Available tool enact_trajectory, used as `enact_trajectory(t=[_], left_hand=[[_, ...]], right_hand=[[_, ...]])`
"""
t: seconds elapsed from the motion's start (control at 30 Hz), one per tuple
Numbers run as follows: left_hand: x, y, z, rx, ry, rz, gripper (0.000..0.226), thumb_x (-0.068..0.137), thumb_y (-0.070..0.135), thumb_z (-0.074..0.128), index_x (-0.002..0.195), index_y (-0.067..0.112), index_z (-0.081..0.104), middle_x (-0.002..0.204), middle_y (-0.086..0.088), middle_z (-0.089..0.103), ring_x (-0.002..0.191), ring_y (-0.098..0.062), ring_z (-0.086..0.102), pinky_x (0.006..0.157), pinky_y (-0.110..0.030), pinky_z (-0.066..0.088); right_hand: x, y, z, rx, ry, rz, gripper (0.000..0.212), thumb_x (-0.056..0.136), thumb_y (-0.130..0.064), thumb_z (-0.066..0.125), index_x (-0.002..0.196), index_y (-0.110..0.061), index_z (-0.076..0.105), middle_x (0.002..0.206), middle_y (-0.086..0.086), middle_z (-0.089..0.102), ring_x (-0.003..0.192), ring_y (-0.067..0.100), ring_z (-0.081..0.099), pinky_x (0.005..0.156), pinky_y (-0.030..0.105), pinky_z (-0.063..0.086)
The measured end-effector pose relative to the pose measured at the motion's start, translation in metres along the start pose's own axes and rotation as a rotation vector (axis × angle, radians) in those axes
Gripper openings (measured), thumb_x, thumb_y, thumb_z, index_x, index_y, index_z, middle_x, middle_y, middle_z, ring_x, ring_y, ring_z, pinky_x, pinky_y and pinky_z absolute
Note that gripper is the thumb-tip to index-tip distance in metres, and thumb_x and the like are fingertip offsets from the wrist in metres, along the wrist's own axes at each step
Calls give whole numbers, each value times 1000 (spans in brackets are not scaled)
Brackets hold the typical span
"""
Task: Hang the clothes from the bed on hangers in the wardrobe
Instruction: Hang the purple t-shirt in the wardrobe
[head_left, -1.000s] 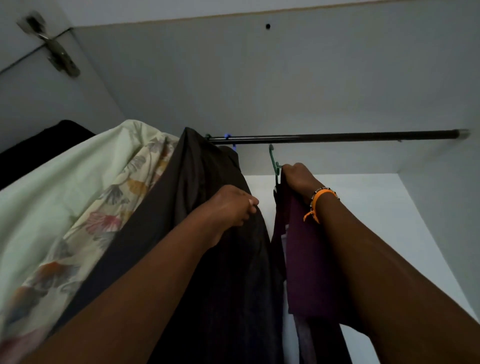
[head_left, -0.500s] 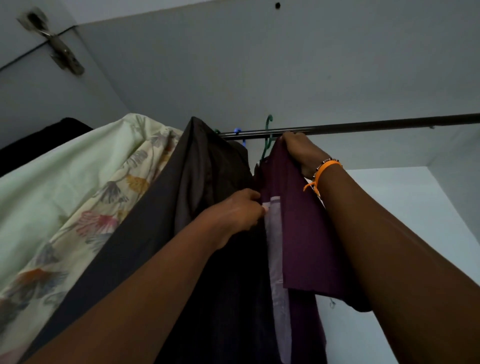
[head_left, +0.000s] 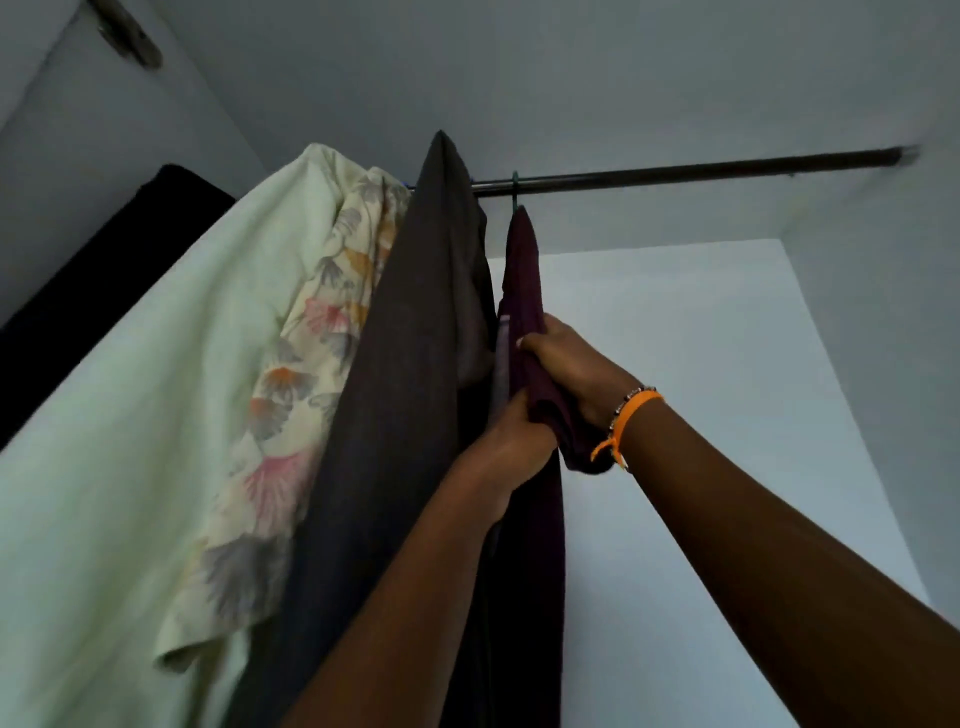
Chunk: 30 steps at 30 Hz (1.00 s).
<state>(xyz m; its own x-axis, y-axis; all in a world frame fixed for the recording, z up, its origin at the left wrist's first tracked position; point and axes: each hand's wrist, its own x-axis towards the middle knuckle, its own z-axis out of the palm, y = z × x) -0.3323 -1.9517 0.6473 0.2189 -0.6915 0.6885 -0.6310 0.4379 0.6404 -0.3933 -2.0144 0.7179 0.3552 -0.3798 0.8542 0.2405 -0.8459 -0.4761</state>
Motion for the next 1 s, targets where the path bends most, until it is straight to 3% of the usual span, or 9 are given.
enact_trajectory(t=[0.1, 0.2, 0.3, 0.4, 0.63, 0.83, 1.0], left_hand=[[-43, -13, 0, -40, 0, -66, 52, 97, 10, 45, 146, 25, 32, 136, -2, 49, 121, -20, 50, 102, -35, 43], [-86, -16, -5, -127, -11, -126, 52, 99, 8, 41, 145, 30, 31, 131, 0, 51, 113, -17, 52, 93, -31, 45], [-124, -16, -10, -200, -20, -206, 48, 98, 7, 43, 140, 28, 40, 130, -3, 53, 111, -17, 55, 91, -30, 47], [-157, -14, -16, -245, -6, -256, 41, 96, 8, 48, 135, 21, 46, 118, -3, 58, 106, -16, 58, 87, -27, 48], [-247, 5, -27, -367, 119, -313, 24, 96, 13, 51, 119, 15, 57, 103, -2, 63, 90, -11, 60, 79, -24, 48], [-357, 43, -31, -435, 242, -380, 23, 97, 12, 48, 116, 11, 61, 101, -3, 66, 93, -13, 61, 84, -25, 52], [-472, 80, -38, -482, 383, -493, 14, 95, 9, 50, 99, 15, 61, 87, 0, 66, 88, -15, 61, 76, -24, 51]], right_hand=[[-65, 11, 11, -56, -53, 85, 27, 94, -6, 40, 118, -6, 53, 109, 17, 62, 99, 27, 60, 89, 37, 49], [-119, 10, 17, 8, -112, 189, 28, 98, -8, 37, 122, -6, 53, 112, 12, 62, 103, 20, 60, 90, 31, 50], [-162, 0, 20, 28, -113, 283, 36, 99, -12, 39, 134, -9, 47, 123, 10, 58, 113, 21, 57, 96, 34, 49], [-204, -20, 22, 78, -109, 326, 34, 99, -14, 41, 132, -12, 48, 124, 2, 57, 113, 17, 57, 92, 29, 48], [-298, -85, 33, 172, -127, 359, 23, 98, -12, 43, 114, -14, 58, 109, 4, 63, 98, 15, 60, 90, 30, 49], [-385, -151, 50, 237, -171, 426, 22, 97, -10, 43, 112, -12, 58, 110, 9, 61, 100, 17, 57, 91, 32, 48], [-473, -206, 64, 336, -227, 495, 24, 95, -7, 44, 115, -6, 57, 94, 2, 59, 83, 11, 56, 74, 19, 48]])
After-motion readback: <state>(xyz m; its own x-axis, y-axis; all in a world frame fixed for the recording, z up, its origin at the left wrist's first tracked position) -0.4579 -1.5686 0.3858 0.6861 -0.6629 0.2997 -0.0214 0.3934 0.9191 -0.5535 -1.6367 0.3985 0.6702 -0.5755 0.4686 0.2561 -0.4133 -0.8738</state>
